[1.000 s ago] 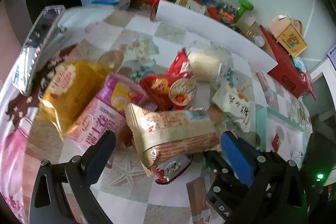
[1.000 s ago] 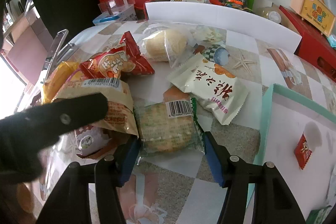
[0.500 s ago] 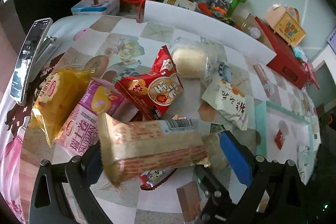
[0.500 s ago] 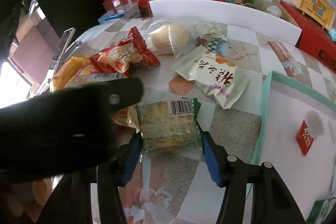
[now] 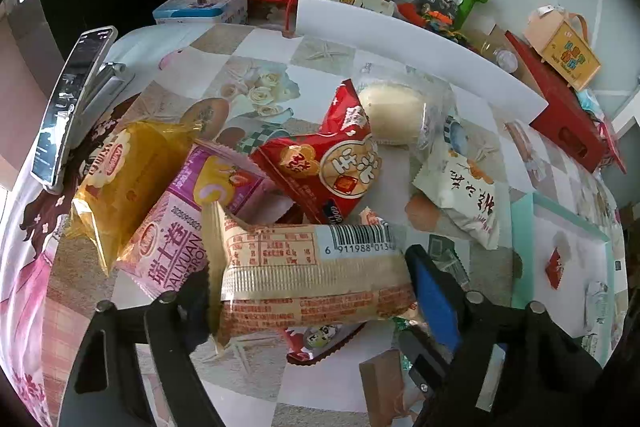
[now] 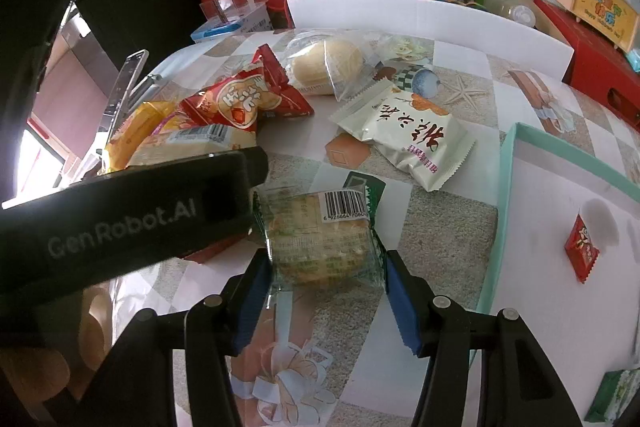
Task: Organize snacks
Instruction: 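Grasp the clear round-cracker packet with the right tool while the left tool grasps the beige bread roll, then carry the cracker packet over the tray with the right tool while the left tool carries the roll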
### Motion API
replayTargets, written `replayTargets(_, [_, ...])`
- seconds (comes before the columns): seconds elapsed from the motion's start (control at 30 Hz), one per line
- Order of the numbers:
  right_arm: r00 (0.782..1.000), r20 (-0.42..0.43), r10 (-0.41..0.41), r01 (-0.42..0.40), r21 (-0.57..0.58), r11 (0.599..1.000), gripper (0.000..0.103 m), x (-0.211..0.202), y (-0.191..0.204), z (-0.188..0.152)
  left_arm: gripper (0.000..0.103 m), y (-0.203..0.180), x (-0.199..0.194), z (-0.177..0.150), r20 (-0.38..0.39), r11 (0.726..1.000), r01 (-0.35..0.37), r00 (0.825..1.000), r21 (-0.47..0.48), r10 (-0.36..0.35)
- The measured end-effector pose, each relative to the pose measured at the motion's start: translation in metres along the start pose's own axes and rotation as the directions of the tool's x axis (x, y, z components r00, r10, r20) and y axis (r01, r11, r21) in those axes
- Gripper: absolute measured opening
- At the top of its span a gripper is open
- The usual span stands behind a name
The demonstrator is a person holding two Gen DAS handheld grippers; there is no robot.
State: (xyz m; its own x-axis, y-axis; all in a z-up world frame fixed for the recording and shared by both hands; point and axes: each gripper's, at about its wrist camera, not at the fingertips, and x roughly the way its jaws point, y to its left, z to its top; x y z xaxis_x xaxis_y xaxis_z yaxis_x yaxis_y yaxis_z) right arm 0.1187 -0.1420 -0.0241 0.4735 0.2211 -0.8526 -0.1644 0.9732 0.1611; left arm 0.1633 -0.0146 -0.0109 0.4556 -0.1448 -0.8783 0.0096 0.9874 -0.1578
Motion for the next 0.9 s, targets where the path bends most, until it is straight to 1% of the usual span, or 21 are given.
replayTargets(0.1, [1.0, 0.002, 0.006, -0.006, 0.009, 1.0, 0.059, -0.002, -0.002, 0.001, 0.08, 0.001, -0.003, 0.0, 0.006, 1.0, 0.017, 1.0, -0.007, -0.017])
replayTargets(0.2, [1.0, 0.01, 0.013, -0.013, 0.017, 1.0, 0.059, -0.008, -0.005, -0.001, 0.079, 0.0, -0.005, 0.0, 0.006, 1.0, 0.028, 1.0, -0.004, -0.028])
replayTargets(0.37, [0.999, 0.032, 0.022, -0.023, 0.029, 0.999, 0.059, -0.022, -0.008, -0.002, 0.078, -0.003, -0.016, 0.002, 0.027, 0.998, 0.058, 0.998, 0.002, -0.058])
replayTargets(0.53, [0.998, 0.055, 0.029, -0.032, 0.056, 0.998, 0.059, -0.036, -0.013, -0.004, 0.078, -0.005, -0.033, 0.003, 0.064, 0.998, 0.062, 0.996, 0.009, -0.063])
replayTargets(0.73, [0.996, 0.092, 0.024, -0.033, 0.088, 0.996, 0.059, -0.057, -0.021, -0.005, 0.078, -0.01, -0.052, 0.004, 0.101, 0.996, 0.082, 0.991, 0.024, -0.084])
replayTargets(0.9, [0.994, 0.113, -0.005, -0.01, 0.131, 0.991, 0.059, -0.075, -0.037, -0.01, 0.078, -0.024, -0.066, 0.002, 0.13, 0.994, 0.096, 0.986, 0.058, -0.103])
